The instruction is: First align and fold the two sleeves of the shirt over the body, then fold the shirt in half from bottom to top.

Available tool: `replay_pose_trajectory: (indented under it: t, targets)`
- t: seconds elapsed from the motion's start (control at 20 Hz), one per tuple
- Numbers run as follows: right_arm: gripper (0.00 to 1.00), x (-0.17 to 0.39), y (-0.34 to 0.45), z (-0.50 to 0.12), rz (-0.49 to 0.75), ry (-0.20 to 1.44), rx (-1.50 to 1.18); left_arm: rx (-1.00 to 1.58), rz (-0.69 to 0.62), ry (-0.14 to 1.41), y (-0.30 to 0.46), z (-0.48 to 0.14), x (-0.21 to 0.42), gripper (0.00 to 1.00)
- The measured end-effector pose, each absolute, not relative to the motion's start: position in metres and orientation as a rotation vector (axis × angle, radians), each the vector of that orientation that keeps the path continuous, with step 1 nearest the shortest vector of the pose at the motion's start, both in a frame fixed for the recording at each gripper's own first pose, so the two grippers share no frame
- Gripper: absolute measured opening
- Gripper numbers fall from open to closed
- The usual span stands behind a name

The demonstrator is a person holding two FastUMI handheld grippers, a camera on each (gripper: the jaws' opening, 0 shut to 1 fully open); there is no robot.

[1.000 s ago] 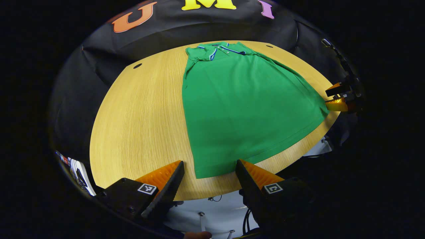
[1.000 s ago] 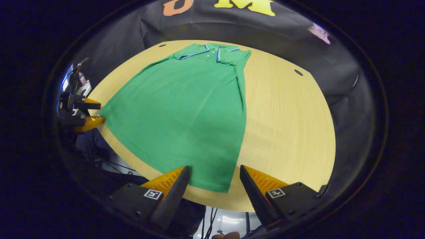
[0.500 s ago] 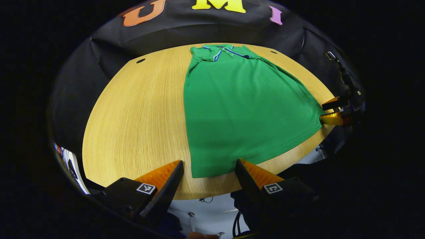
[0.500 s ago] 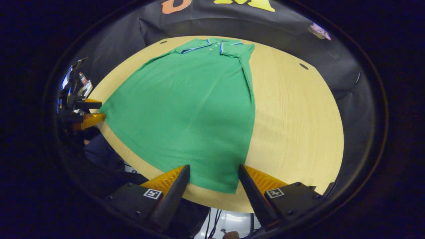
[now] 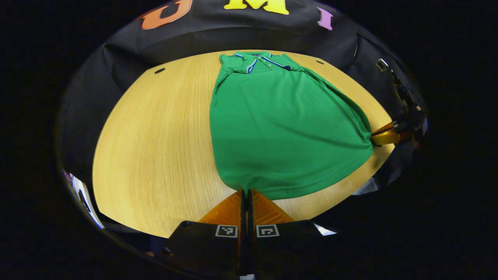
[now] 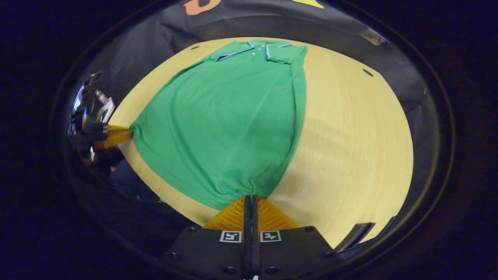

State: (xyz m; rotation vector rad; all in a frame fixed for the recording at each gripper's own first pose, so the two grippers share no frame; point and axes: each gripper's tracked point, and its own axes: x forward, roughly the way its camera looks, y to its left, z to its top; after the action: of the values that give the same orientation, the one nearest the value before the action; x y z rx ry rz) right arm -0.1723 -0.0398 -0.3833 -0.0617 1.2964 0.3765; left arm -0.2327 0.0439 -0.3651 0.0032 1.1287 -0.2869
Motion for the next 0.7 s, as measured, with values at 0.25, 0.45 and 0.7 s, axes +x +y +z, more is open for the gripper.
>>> replay_pose_trajectory:
  t: [0.25, 0.45, 0.7]
  targets:
    - [0.05, -0.160, -0.044, -0.362, 0.353, 1.262, 0.047, -0.029, -0.319, 1.083, 0.037, -0.341, -0.216, 0.04]
    - [0.00, -0.138, -0.042, -0.339, 0.336, 1.214, 0.151, -0.002, -0.329, 1.050, 0.035, -0.325, -0.195, 0.03]
    - [0.02, -0.100, -0.042, -0.312, 0.308, 1.157, 0.275, -0.064, -0.308, 0.998, 0.032, -0.301, -0.157, 0.04]
